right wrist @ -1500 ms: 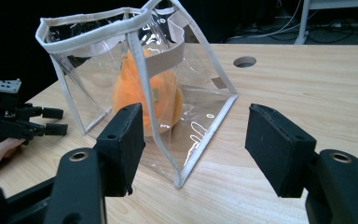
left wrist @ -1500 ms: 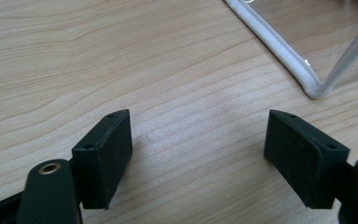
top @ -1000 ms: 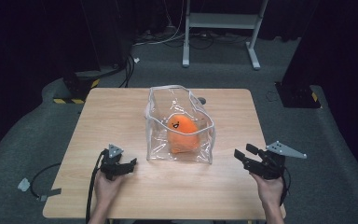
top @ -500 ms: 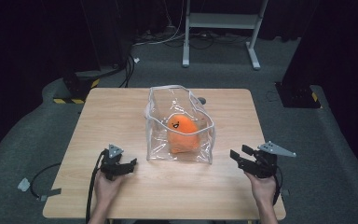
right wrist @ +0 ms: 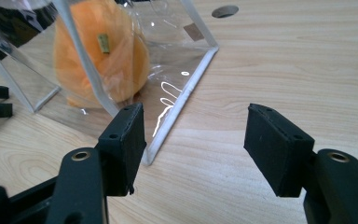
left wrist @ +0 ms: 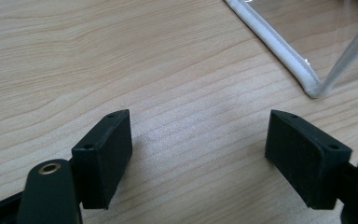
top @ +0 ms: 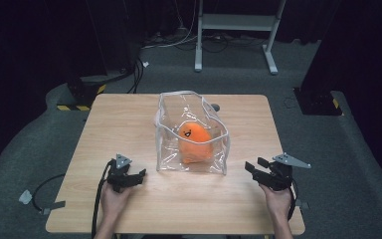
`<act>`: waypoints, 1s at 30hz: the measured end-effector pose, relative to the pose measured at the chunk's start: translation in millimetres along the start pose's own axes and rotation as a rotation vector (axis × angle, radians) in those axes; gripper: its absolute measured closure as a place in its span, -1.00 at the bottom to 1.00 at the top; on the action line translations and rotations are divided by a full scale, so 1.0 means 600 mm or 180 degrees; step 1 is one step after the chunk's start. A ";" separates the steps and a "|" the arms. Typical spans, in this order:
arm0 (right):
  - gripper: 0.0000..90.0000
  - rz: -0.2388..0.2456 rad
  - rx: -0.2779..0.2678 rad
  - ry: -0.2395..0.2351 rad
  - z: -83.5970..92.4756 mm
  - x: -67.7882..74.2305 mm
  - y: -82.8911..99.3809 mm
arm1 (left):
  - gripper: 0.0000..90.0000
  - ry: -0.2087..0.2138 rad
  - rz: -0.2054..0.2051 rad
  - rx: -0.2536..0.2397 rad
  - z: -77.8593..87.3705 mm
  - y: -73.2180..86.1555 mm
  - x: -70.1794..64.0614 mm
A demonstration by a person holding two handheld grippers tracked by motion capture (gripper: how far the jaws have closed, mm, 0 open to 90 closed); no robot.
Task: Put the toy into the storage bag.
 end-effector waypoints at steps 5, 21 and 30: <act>-0.16 -0.0055 0.0057 -0.0017 -0.006 -0.002 0.013 | -0.49 0.0000 0.0001 -0.0001 0.000 0.000 0.000; -0.16 -0.0075 0.0221 0.0041 -0.029 -0.007 0.038 | -0.49 0.0001 0.0004 -0.0001 0.000 0.000 0.000; -0.16 -0.0027 0.0305 0.0134 -0.043 -0.014 0.050 | -0.49 0.0000 0.0005 -0.0002 0.000 0.000 0.000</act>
Point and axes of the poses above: each handheld gripper's, and its own axes: z roughly backward along the jaws, y roughly out of its underside, x roughly to its left, the point moved 7 cm from there along -z, roughly forward along the jaws, and after that the axes turned 13 degrees about -x, right-handed, at the moved point
